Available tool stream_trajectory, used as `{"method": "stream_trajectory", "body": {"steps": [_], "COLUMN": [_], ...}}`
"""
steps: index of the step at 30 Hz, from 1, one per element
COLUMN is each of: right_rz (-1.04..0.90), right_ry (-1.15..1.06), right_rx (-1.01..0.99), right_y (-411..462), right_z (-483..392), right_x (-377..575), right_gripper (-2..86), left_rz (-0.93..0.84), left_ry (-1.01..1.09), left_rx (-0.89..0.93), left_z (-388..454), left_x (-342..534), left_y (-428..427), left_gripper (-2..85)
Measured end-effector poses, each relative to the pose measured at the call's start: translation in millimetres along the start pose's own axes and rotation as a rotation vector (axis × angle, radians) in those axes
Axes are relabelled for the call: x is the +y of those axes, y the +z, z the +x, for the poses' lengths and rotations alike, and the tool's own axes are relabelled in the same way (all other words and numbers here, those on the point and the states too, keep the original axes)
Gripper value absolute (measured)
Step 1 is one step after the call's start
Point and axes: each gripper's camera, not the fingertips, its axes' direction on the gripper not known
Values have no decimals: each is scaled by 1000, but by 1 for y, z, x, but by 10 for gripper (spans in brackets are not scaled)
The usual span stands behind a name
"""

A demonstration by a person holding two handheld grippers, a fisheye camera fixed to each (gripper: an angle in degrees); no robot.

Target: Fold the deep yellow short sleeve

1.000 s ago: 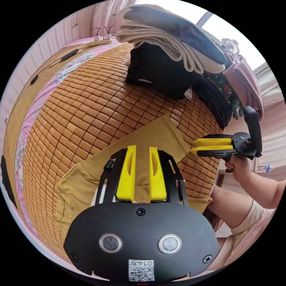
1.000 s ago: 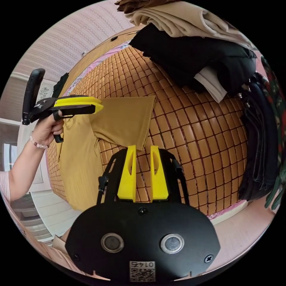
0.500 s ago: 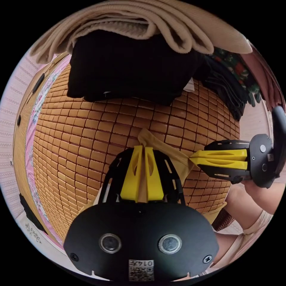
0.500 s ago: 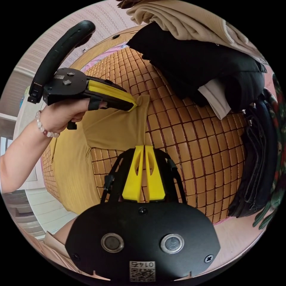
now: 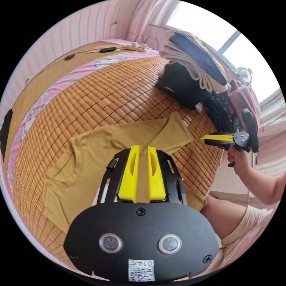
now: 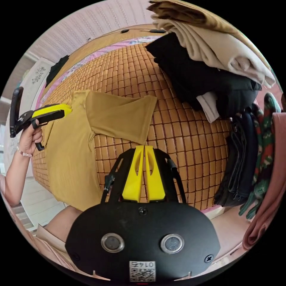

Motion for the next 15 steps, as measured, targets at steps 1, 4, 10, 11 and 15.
{"method": "stream_trajectory", "body": {"steps": [1, 4, 10, 11, 15], "right_rz": [4, 29, 51, 40, 7], "right_ry": [-69, -249, -581, -633, -730], "right_rx": [-7, -59, -285, -304, -303], "right_y": [-11, -30, -36, -35, -29], "right_z": [-16, -71, -227, -261, -349], "right_x": [-12, -53, -155, -176, -232], "right_gripper": [-1, 1, 17, 27, 57], "left_rz": [-1, -11, 52, 80, 165], "left_ry": [-46, -274, -617, -660, -753], "left_rx": [-15, -116, -267, -261, -182], "left_z": [-13, -79, -186, -205, -259], "left_x": [17, 107, 243, 261, 299], "left_y": [-7, -40, -100, -108, -122], "left_gripper": [53, 52, 49, 48, 35]}}
